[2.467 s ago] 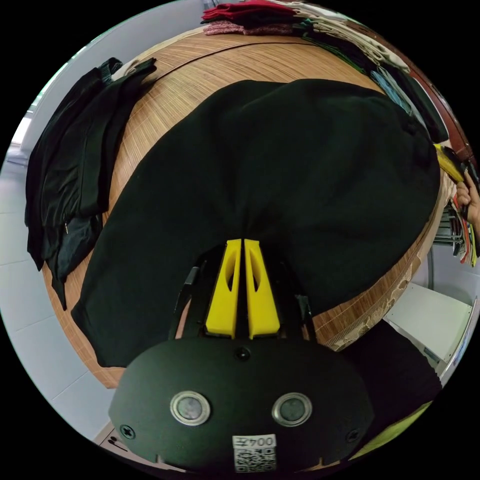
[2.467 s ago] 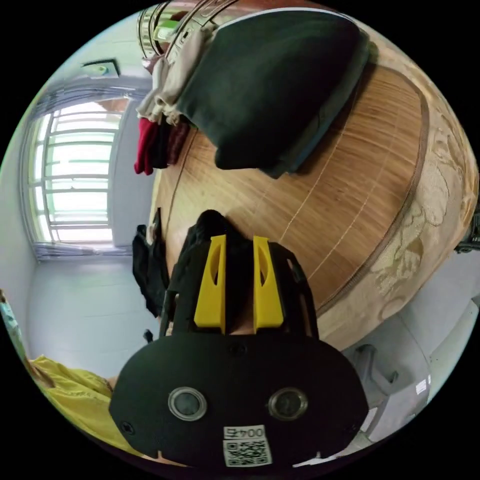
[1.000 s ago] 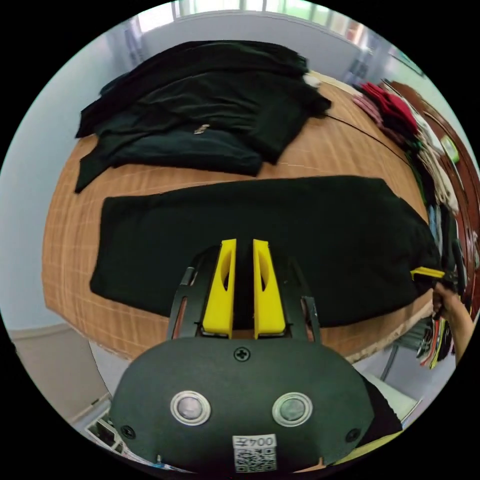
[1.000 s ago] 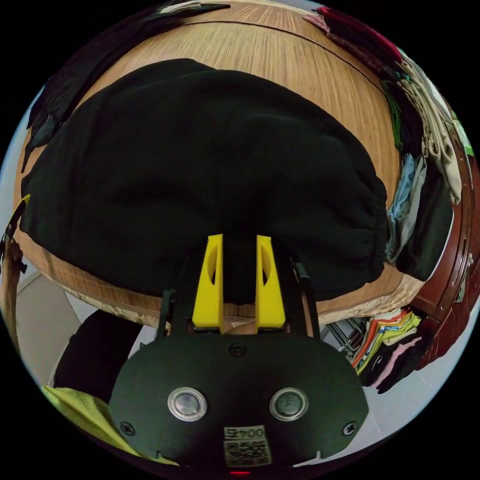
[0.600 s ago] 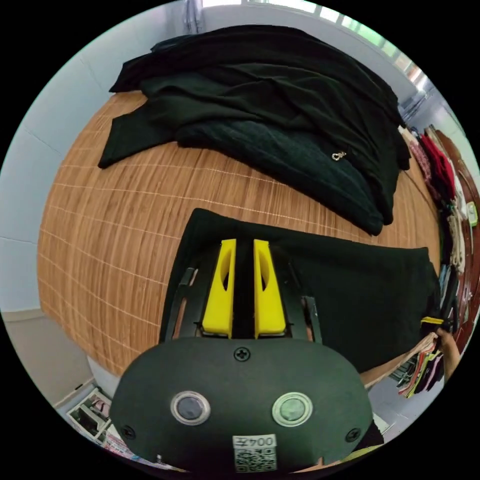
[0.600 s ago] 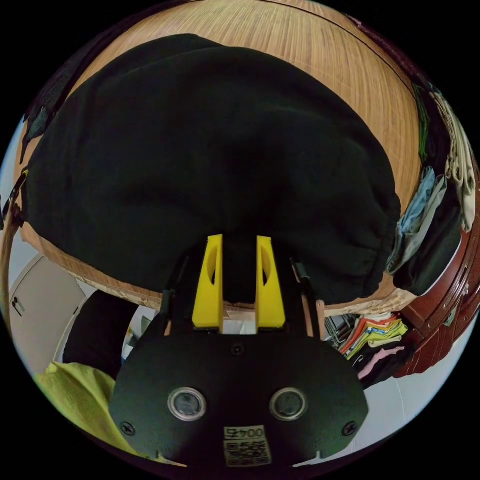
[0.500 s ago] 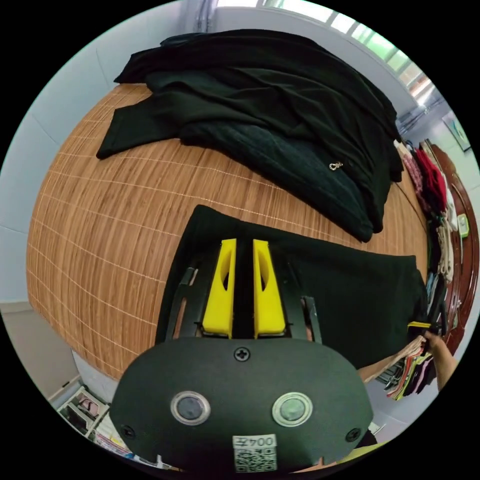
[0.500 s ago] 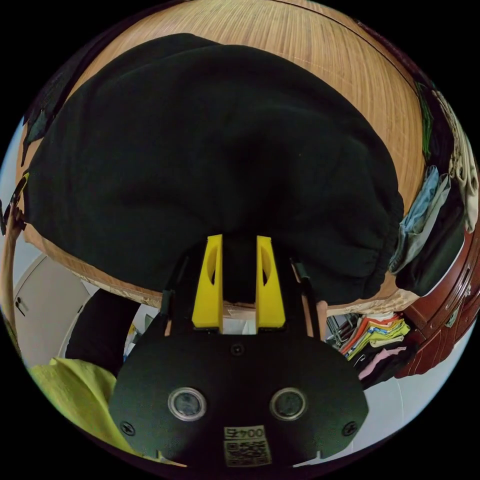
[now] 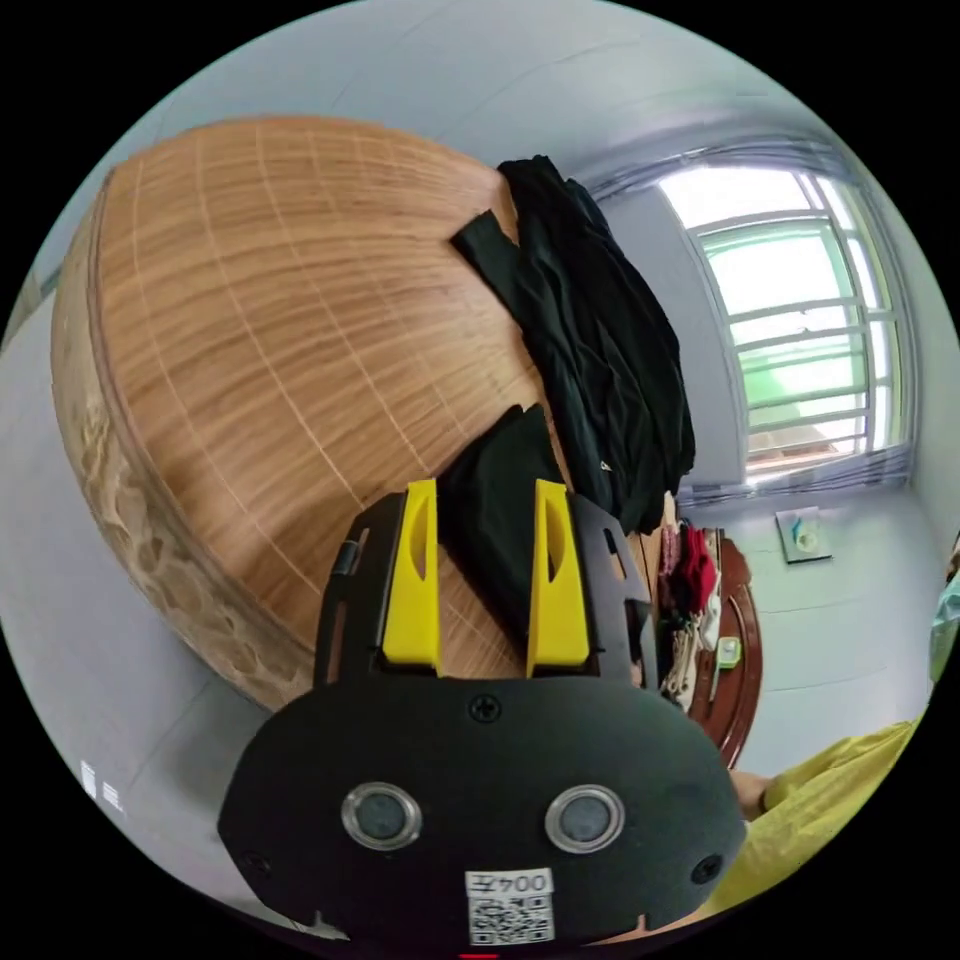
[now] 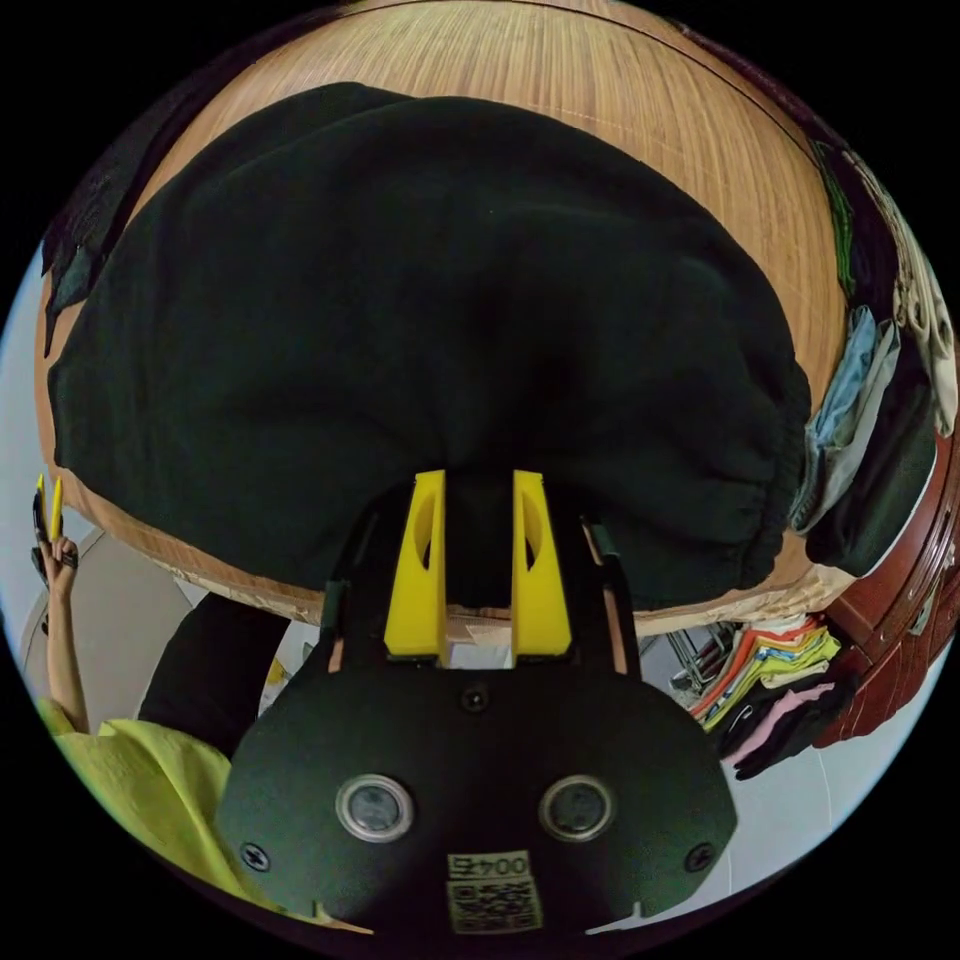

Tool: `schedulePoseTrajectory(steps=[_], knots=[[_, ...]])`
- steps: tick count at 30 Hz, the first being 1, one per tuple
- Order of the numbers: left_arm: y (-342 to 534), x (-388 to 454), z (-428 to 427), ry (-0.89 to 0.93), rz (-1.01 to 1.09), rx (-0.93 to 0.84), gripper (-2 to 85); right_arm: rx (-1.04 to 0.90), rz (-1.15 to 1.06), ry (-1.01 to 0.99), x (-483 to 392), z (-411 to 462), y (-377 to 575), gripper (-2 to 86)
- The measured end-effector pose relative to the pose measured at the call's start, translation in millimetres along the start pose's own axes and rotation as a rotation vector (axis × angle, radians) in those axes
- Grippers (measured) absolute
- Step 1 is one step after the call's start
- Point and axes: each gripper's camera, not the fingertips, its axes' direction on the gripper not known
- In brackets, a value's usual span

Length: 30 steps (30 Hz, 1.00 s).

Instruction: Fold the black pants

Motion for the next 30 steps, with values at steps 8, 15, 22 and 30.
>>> schedulePoseTrajectory(steps=[8,15,22,30], knots=[[-2.6,-44.8,41.0,-0.019,0.027,-0.094,16.3,0.025,-0.003,0.011,-4.5,27.7,-10.2,10.6],[-7.9,-66.7,51.7,0.035,0.027,-0.101,15.4,0.007,-0.006,0.008,-0.5,50.1,-14.9,9.9],[-22.6,-88.9,59.6,0.127,-0.023,-0.080,13.7,0.053,0.025,-0.006,9.0,74.1,-2.9,8.2],[-16.1,-115.8,52.7,0.218,-0.137,-0.039,6.2,0.300,0.112,-0.046,6.6,56.5,44.3,5.6]])
